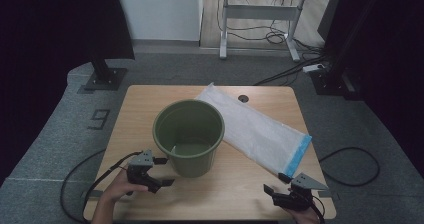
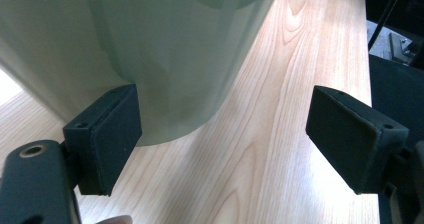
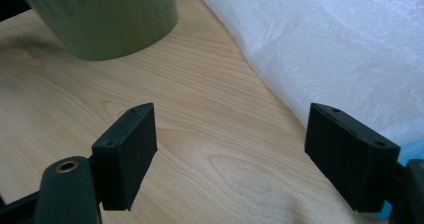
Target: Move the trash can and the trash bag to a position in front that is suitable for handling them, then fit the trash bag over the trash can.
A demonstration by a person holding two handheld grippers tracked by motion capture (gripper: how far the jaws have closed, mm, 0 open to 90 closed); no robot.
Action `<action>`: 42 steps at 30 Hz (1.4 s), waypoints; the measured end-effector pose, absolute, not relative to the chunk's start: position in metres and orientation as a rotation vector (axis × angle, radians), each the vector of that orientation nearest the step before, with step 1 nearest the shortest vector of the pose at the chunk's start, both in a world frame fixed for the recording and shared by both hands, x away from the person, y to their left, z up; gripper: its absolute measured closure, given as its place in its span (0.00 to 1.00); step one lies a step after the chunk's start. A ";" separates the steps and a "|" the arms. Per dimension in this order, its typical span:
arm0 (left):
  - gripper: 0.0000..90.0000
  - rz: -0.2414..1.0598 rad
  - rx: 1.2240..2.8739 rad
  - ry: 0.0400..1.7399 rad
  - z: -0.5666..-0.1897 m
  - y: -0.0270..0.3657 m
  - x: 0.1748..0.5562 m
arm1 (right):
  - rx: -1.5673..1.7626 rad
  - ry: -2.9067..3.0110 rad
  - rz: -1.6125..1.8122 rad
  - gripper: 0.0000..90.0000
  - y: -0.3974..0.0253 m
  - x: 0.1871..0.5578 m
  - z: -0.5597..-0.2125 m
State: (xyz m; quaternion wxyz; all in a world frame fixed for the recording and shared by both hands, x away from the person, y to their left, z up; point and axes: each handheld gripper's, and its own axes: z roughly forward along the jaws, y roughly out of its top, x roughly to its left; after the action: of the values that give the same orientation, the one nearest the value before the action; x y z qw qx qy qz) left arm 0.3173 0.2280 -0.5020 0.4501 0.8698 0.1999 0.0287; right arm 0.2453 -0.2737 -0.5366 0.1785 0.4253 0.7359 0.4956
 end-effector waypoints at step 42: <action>0.14 0.428 2.249 0.838 -0.505 0.220 0.285 | 1.243 2.081 1.123 0.17 -0.215 0.316 -0.514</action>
State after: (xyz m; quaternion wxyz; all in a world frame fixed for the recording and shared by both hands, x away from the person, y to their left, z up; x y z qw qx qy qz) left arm 0.2853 0.2203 -0.5052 0.3445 0.8660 0.3227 0.1650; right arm 0.3164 -0.2150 -0.5141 0.2327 0.4525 0.7576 0.4089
